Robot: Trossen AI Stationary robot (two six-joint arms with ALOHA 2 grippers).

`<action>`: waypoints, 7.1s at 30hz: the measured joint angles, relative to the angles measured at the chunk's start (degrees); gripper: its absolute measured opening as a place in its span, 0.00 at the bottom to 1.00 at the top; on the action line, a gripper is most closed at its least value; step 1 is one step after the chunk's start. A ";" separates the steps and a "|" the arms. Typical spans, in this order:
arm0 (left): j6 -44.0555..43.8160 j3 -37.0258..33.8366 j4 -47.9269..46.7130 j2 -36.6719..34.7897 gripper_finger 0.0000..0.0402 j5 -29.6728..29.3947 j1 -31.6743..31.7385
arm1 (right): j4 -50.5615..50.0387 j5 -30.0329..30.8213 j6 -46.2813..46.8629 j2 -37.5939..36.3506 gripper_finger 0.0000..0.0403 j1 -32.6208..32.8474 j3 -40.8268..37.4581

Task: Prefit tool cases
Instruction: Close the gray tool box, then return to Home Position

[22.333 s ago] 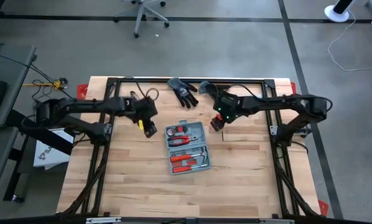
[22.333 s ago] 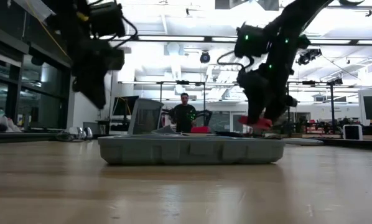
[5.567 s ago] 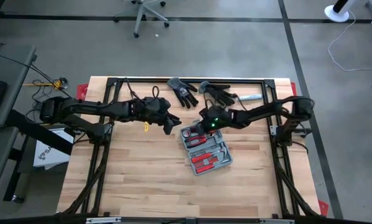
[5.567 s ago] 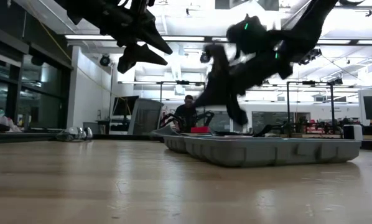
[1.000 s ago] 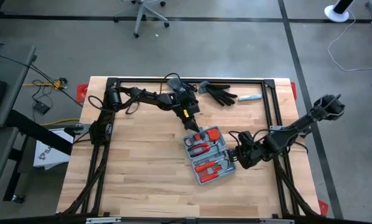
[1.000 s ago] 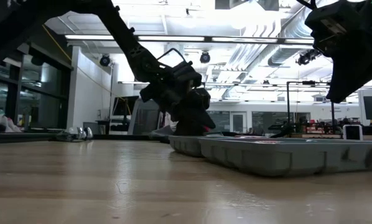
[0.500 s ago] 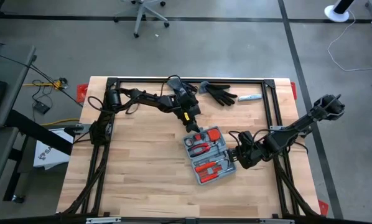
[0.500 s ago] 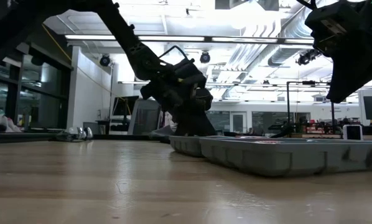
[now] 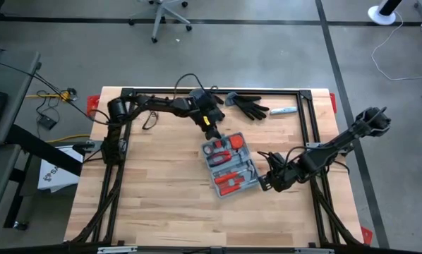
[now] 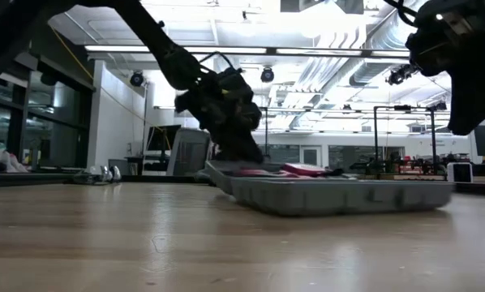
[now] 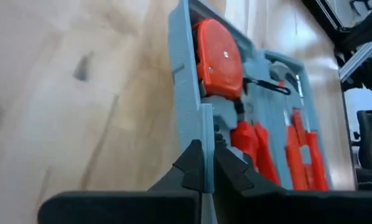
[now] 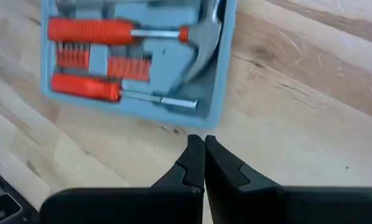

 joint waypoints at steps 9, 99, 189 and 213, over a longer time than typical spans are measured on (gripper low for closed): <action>1.98 0.04 -4.12 -5.24 0.00 0.23 2.83 | 21.63 -4.53 -4.37 6.04 0.00 -4.79 -6.53; -5.19 -17.56 2.53 -20.54 0.00 -33.53 -15.85 | 46.73 -8.52 -28.49 13.67 0.00 -36.71 -6.25; -66.97 -71.80 10.45 -110.35 0.00 -37.91 -16.74 | 60.52 -9.63 -16.02 -23.55 0.00 -23.22 -43.69; -66.97 -71.80 10.43 -110.35 0.00 -37.87 -16.74 | 56.47 -9.67 -16.02 -23.53 0.00 -23.22 -43.71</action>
